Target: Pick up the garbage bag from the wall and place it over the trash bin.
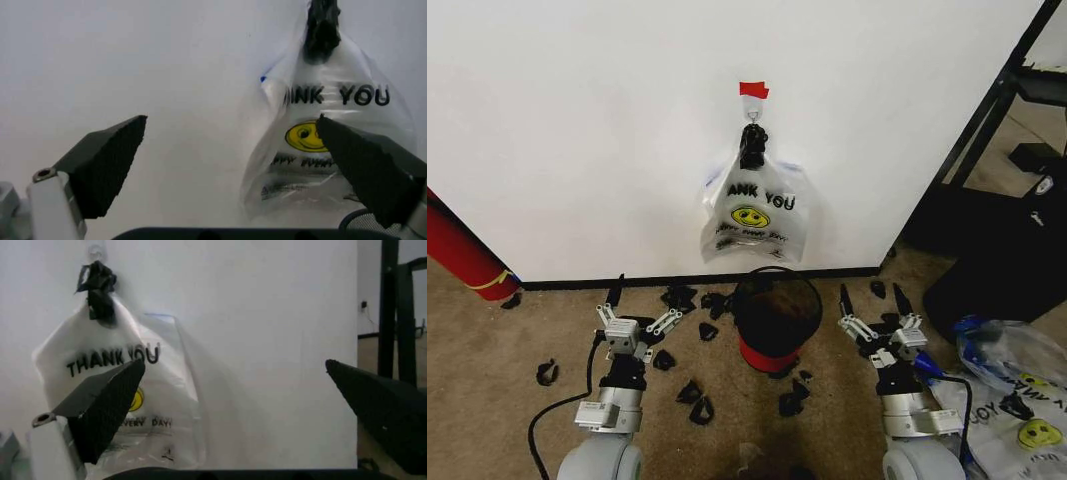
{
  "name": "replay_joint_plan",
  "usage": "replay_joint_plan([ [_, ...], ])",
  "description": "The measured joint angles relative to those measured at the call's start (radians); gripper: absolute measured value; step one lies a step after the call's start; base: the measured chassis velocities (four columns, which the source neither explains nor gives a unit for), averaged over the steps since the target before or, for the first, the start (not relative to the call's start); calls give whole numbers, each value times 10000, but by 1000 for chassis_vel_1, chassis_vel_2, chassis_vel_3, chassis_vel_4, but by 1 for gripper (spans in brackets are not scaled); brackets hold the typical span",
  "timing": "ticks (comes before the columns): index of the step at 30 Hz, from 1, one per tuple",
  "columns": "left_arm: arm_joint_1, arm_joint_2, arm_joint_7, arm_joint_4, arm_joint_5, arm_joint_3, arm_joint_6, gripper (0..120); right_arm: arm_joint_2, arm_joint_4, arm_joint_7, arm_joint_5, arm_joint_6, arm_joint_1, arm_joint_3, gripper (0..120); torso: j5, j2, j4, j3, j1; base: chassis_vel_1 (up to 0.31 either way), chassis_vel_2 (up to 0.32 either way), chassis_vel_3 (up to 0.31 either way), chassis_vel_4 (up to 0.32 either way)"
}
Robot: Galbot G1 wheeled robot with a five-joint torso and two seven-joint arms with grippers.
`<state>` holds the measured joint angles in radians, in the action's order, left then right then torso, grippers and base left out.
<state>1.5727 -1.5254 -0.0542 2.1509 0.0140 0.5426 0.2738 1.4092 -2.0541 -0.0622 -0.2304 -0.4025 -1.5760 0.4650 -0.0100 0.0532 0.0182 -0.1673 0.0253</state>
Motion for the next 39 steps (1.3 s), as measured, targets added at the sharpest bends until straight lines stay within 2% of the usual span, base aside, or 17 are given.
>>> replay_joint_plan([
  [7,81,-3,-12,37,-23,-61,-24,100,-75,25,94,-196,61,178,-315,100,0,2,0,0,0,0,0,0,0],
  [13,365,24,-158,251,-42,-29,56,100,-251,275,745,-2376,371,921,-1045,100,1,2,-3,-1,0,0,0,0,0],
  [22,677,-58,-187,513,-73,89,81,100,-292,283,1081,-2824,738,1296,-1387,100,0,2,1,0,0,0,0,0,0],
  [25,613,-24,-215,497,-129,-42,98,100,-460,446,1955,-4113,864,1930,-1500,100,0,2,-2,0,0,0,0,0,0],
  [26,588,-8,-246,462,-182,-96,128,100,-484,568,2426,-4728,881,2236,-1537,100,-2,2,5,0,0,0,0,0,0],
  [28,680,-7,-313,408,-346,-141,238,100,-440,1054,3386,-6018,895,3132,-1743,100,0,1,3,-1,0,0,0,0,0],
  [29,680,-7,-313,408,-346,-141,238,100,-440,1054,3386,-6018,895,3132,-1743,100,0,1,3,-1,0,0,0,0,0],
  [32,861,-30,-333,437,-505,-131,316,100,-193,1952,4254,-7602,955,4548,-2247,100,-3,1,-7,-1,0,0,0,0,0],
  [35,935,-88,-331,532,-587,-38,362,100,165,3689,5154,-8690,844,5937,-2712,100,-1,1,-3,-1,0,0,0,0,0],
  [38,1007,-124,-325,578,-629,12,398,100,398,4772,5736,-9029,733,6676,-2854,100,-2,0,0,-2,0,0,0,0,0],
  [39,1080,-142,-318,612,-659,48,426,100,613,5648,6198,-9237,640,7285,-2899,100,-2,0,-1,-2,1,0,0,0,0],
])
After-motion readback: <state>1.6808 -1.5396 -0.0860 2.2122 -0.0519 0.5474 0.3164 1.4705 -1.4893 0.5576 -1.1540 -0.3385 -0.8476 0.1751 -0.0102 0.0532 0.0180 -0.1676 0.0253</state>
